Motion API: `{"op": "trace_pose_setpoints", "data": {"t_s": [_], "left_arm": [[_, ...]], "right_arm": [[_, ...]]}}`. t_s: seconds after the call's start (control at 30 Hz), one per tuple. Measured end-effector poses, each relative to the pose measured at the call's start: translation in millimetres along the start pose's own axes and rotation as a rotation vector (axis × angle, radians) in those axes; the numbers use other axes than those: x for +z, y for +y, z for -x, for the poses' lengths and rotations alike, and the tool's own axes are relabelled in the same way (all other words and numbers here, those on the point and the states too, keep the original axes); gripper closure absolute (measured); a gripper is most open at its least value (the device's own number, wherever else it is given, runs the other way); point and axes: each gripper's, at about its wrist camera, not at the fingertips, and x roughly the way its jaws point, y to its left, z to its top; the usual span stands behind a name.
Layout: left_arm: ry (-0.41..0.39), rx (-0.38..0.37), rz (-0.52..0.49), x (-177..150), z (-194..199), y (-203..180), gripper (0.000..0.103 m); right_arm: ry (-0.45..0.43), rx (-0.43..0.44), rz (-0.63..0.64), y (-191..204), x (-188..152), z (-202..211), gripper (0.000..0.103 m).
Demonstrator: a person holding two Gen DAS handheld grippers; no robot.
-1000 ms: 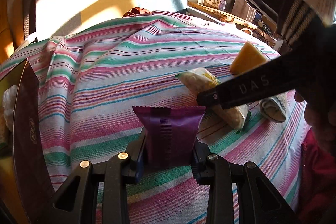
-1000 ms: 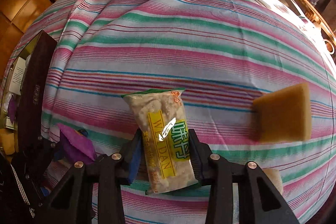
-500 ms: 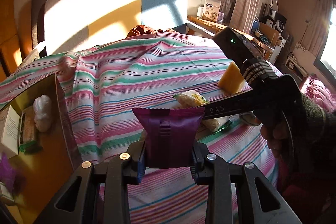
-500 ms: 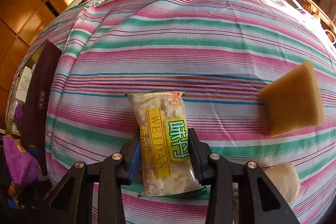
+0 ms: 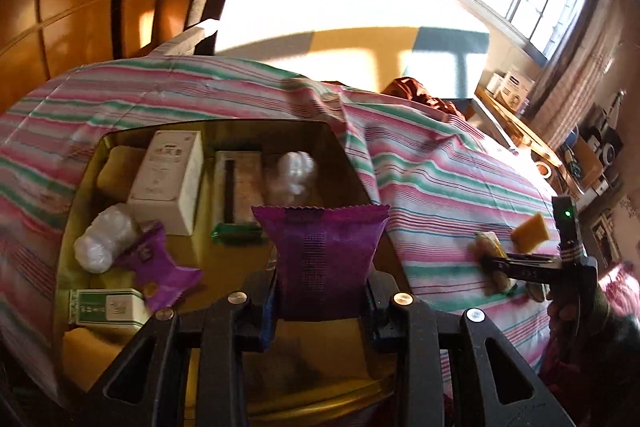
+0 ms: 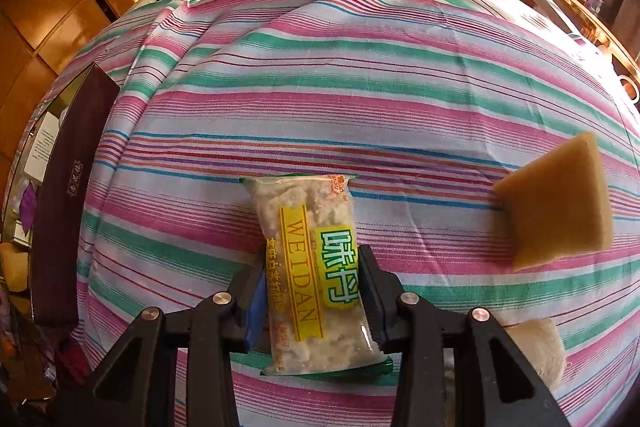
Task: Organize objects
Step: 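Carry the purple packet over the gold tray with the left tool, then lower the purple packet into the tray and open the left tool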
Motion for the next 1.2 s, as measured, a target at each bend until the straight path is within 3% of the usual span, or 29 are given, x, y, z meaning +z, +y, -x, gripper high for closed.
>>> {"op": "trace_pose_setpoints", "data": {"t_s": [0.23,0.43,0.6,0.7,0.77,1.2], "left_arm": [[0.045,0.06,0.075,0.2,-11.4,44.6,0.069],[0.104,0.069,-0.001,4.7,-36.8,34.5,0.069],[0.154,0.123,-0.03,10.2,-62.7,37.2,0.067],[0.176,0.148,-0.023,13.1,-72.6,42.9,0.06],[0.18,0.143,-0.024,15.0,-75.0,45.2,0.042],[-0.005,0.235,-0.057,11.0,-22.2,39.4,0.041]], "right_arm": [[-0.003,-0.008,0.013,0.6,0.0,0.0,0.062],[-0.005,-0.013,0.017,0.9,-0.9,-0.1,0.062],[-0.006,-0.015,0.018,1.3,-0.8,0.3,0.062],[-0.007,-0.018,0.021,0.5,-2.7,2.4,0.062],[-0.007,-0.018,0.021,0.1,-3.3,3.1,0.062],[-0.011,-0.032,0.038,2.9,-2.7,2.7,0.062]]}}
